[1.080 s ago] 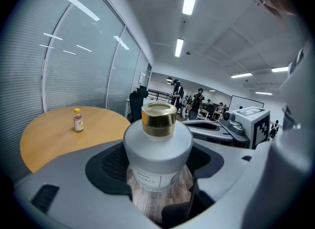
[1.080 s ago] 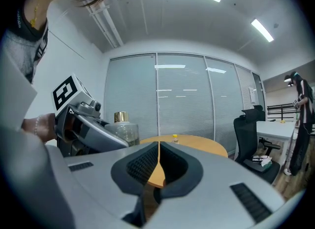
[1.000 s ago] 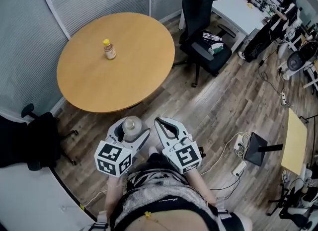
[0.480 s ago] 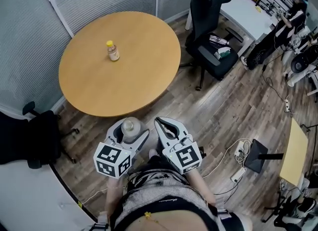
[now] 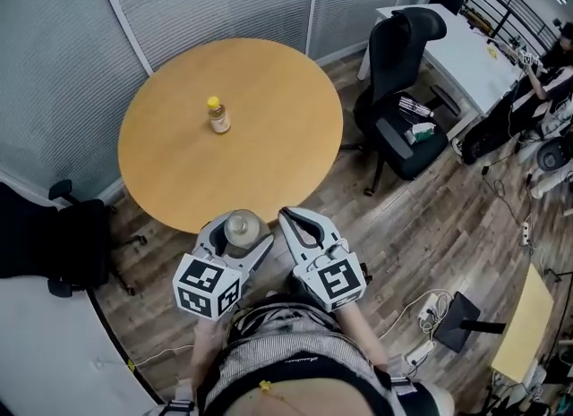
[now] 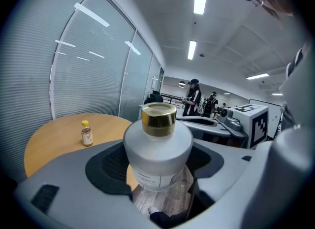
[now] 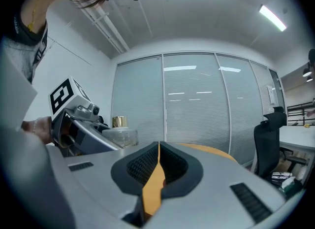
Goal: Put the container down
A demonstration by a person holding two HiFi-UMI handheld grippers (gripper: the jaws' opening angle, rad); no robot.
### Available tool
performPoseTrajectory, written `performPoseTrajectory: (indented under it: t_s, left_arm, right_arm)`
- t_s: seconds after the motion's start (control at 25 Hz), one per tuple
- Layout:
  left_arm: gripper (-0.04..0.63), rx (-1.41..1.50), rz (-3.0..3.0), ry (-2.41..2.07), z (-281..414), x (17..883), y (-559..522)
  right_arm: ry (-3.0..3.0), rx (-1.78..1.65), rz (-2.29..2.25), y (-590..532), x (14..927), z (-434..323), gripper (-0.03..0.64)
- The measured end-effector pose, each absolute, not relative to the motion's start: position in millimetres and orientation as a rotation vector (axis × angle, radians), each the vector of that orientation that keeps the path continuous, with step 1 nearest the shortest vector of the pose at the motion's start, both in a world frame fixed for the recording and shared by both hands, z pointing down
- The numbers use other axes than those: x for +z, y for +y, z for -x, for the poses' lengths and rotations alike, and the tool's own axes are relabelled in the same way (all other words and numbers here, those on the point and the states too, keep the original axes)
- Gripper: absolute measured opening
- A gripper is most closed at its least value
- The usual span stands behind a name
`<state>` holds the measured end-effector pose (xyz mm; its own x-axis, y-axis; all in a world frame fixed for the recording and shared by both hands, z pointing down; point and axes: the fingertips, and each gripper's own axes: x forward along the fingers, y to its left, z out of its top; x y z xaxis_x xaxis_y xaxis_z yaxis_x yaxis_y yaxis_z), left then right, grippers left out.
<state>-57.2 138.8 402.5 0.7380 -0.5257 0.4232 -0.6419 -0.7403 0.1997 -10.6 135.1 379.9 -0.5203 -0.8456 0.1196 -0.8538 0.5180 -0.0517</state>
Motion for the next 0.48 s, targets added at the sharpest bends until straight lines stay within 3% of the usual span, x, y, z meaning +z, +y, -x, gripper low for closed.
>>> performPoseTrajectory:
  t_s: [0.48]
  left_arm:
    - [0.347,0.481,-2.543,-1.023,48.4,401.1,106.8]
  right_arm:
    - [-2.733,0.164,-1.317,100.7,384.9,4.6,0.025]
